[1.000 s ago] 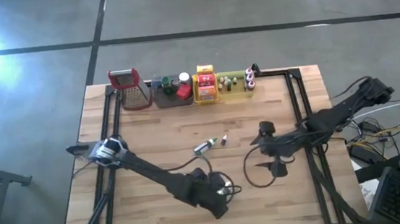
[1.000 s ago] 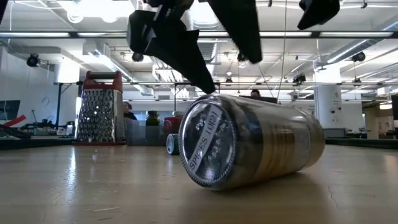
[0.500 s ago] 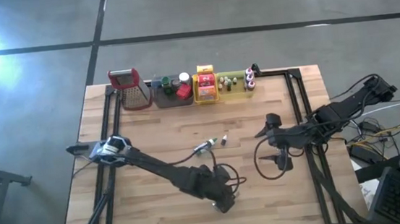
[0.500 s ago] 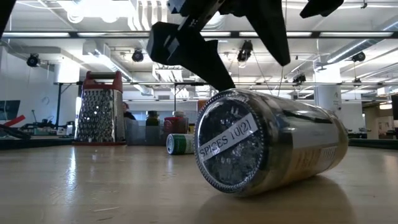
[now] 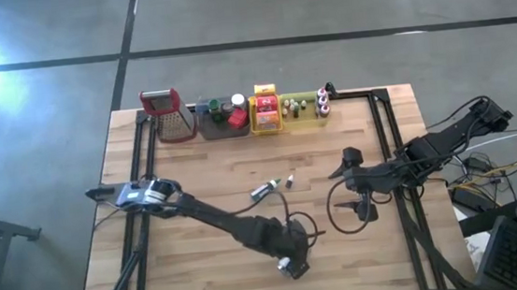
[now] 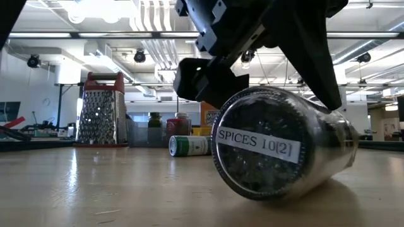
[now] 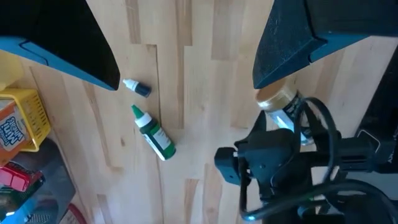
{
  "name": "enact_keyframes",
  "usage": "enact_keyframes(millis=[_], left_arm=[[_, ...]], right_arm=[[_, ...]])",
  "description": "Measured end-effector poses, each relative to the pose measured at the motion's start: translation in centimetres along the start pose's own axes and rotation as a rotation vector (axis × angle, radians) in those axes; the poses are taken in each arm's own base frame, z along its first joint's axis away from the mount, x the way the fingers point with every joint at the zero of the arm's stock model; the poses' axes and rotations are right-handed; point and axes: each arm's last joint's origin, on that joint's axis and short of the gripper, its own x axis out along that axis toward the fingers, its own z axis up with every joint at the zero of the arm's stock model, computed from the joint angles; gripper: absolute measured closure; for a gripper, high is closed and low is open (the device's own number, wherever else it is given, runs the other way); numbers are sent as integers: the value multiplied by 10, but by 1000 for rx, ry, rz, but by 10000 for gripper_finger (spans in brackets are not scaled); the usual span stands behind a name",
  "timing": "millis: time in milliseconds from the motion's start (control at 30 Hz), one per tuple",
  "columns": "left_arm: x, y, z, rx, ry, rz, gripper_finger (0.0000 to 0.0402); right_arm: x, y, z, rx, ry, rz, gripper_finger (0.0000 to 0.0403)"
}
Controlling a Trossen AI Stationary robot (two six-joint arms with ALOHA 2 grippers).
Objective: Pick & Place Kitchen Items
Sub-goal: Put the gold seasoning bottle into the black bin
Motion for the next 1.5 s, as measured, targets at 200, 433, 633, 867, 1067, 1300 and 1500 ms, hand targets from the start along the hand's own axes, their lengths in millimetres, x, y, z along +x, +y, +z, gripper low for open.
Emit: enact_keyframes(millis=[200, 433, 633, 867, 1067, 1300, 1500], left_arm=[[17, 9, 3, 15, 67, -27, 95], [30, 18, 8, 56, 119, -64, 94], [31, 19, 9, 95, 109, -70, 94], [28, 19, 10, 125, 107, -68, 110], [9, 16, 9, 200, 54, 12, 112], [-22, 4, 8, 282, -110, 125, 112], [-52, -4, -5, 349, -311, 289, 112]], right_arm=[[0, 0, -1, -5, 2, -1, 42], [1, 0, -1, -4, 3, -1, 64], [1, 0, 0, -15, -3, 1, 82], [1, 0, 0, -24, -6, 2, 99], [1, 1, 2, -14, -22, 8, 115], [1, 1, 1, -14, -21, 9, 134], [8, 2, -6, -8, 13, 9, 149]])
